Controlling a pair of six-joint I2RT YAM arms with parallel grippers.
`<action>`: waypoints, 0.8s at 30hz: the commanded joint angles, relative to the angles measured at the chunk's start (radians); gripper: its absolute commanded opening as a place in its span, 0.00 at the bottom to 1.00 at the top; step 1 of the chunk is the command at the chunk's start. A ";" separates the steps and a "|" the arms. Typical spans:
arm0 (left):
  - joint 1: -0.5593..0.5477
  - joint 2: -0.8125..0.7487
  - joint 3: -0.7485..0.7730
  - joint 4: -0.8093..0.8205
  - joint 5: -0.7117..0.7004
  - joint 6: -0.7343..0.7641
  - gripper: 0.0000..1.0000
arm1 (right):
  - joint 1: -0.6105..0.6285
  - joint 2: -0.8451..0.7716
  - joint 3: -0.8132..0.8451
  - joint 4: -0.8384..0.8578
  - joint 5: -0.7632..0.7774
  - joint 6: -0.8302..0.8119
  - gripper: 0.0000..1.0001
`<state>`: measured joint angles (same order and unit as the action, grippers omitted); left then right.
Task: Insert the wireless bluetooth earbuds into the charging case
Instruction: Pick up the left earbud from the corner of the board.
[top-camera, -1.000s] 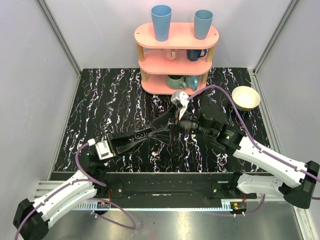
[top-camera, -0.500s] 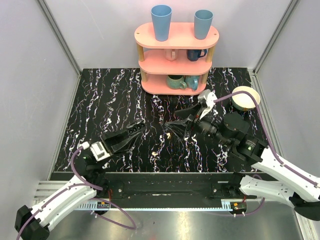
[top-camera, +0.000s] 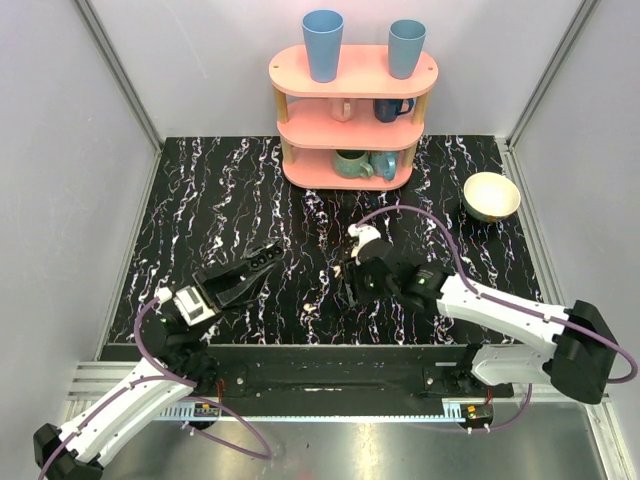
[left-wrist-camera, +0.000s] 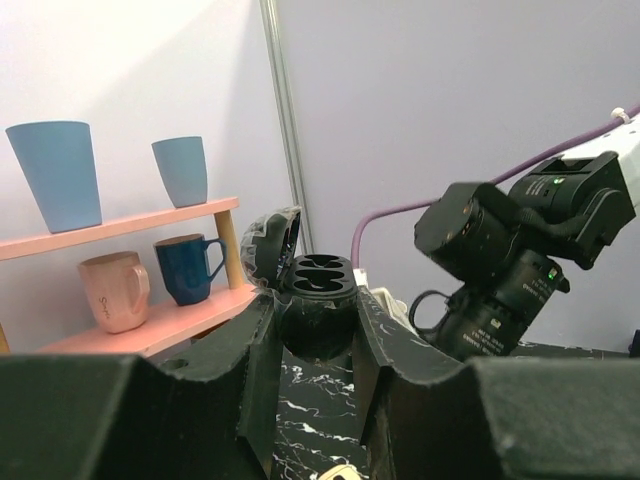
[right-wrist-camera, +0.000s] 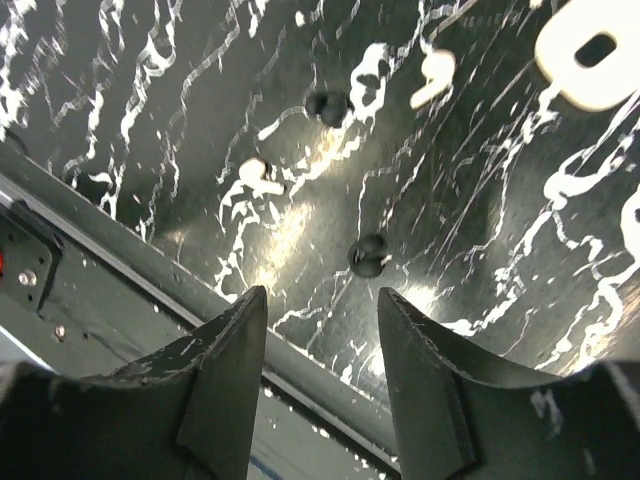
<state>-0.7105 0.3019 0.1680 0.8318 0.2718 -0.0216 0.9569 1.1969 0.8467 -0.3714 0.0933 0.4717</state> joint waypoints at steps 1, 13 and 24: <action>0.003 -0.033 0.038 -0.017 -0.031 0.015 0.00 | -0.007 0.048 -0.015 0.023 -0.146 0.052 0.55; 0.003 -0.030 0.031 -0.008 -0.029 0.014 0.00 | 0.043 0.211 0.040 0.046 -0.213 -0.110 0.45; 0.003 -0.030 0.028 -0.003 -0.026 0.032 0.00 | 0.123 0.309 0.083 -0.015 0.022 -0.153 0.39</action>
<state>-0.7105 0.2764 0.1684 0.7952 0.2565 0.0010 1.0611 1.4815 0.8753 -0.3672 -0.0067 0.3531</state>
